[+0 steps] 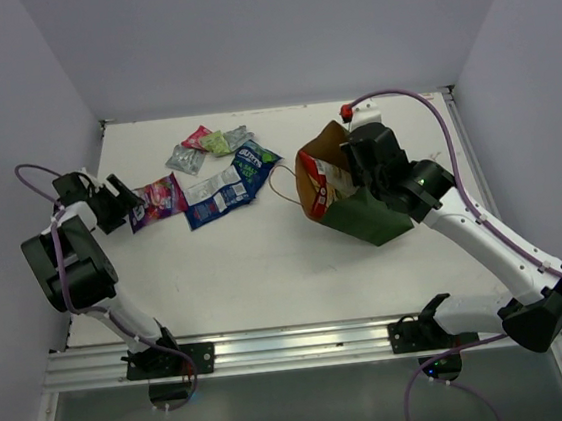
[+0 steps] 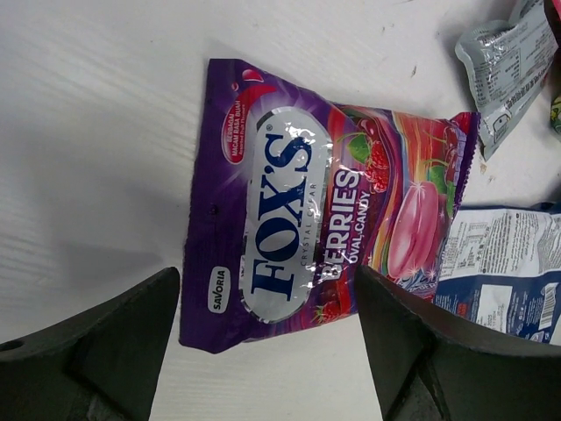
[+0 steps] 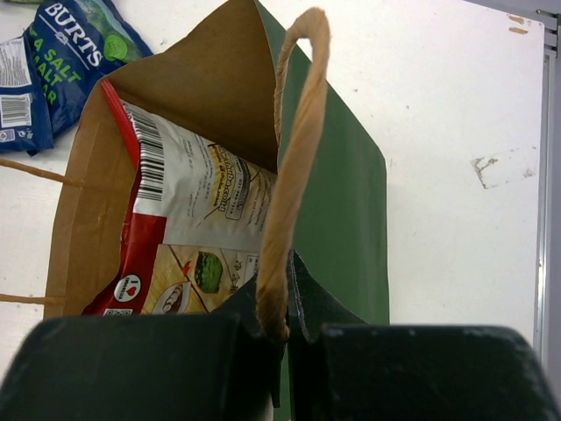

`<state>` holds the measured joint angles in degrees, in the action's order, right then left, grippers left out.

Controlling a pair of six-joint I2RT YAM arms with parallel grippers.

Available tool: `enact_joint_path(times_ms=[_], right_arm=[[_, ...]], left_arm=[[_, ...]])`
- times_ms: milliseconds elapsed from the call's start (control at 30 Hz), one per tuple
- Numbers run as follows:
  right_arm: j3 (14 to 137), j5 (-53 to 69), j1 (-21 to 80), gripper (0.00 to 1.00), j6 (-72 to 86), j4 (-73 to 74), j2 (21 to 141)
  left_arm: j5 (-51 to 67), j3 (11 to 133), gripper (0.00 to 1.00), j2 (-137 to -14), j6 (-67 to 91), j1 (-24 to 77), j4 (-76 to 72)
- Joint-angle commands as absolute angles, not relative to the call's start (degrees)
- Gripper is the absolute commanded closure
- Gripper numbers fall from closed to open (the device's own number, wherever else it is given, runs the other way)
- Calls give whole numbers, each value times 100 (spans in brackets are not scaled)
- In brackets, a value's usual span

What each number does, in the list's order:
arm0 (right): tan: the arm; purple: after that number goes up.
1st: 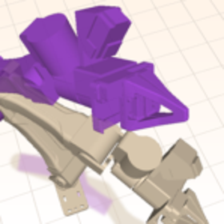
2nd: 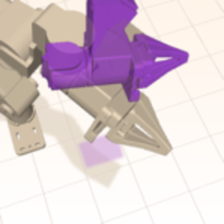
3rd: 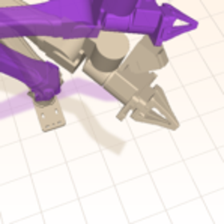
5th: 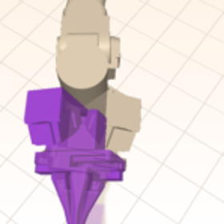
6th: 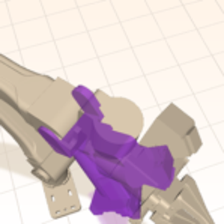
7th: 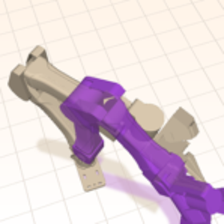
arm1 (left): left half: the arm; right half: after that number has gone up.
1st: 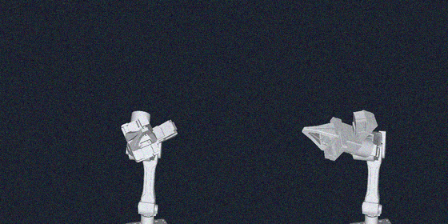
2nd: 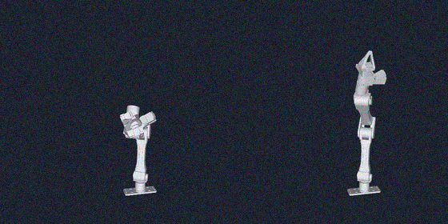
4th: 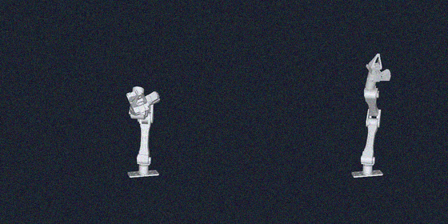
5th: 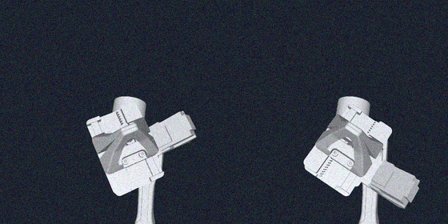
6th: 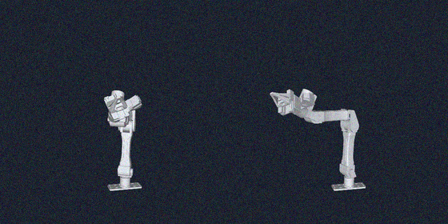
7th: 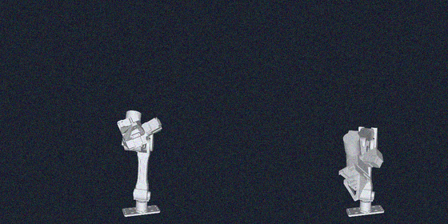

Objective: Place the snacks into the paper bag
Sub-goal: Pick up the snack from the center of the board.

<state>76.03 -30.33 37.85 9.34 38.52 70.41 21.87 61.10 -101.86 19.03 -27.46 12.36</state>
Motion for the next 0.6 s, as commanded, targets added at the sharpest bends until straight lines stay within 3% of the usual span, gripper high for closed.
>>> enact_joint_path(times_ms=[0, 267, 433, 567], right_arm=[[7594, -2953, 3762, 100, 870, 3683, 6961], [7532, -2900, 3771, 100, 888, 3630, 6996], [7497, -2927, 3762, 100, 879, 3604, 6979], [7453, -2944, 3770, 100, 870, 3577, 6961]], left_arm=[[2583, 6416, 16, -10379, 1600, -2751, 1248], [1970, 6329, 16, -10766, 1714, -2751, 1318], [1890, 6091, 24, -10925, 1889, -2742, 1187], [1986, 6082, 36, -11074, 1942, -2742, 1143]])
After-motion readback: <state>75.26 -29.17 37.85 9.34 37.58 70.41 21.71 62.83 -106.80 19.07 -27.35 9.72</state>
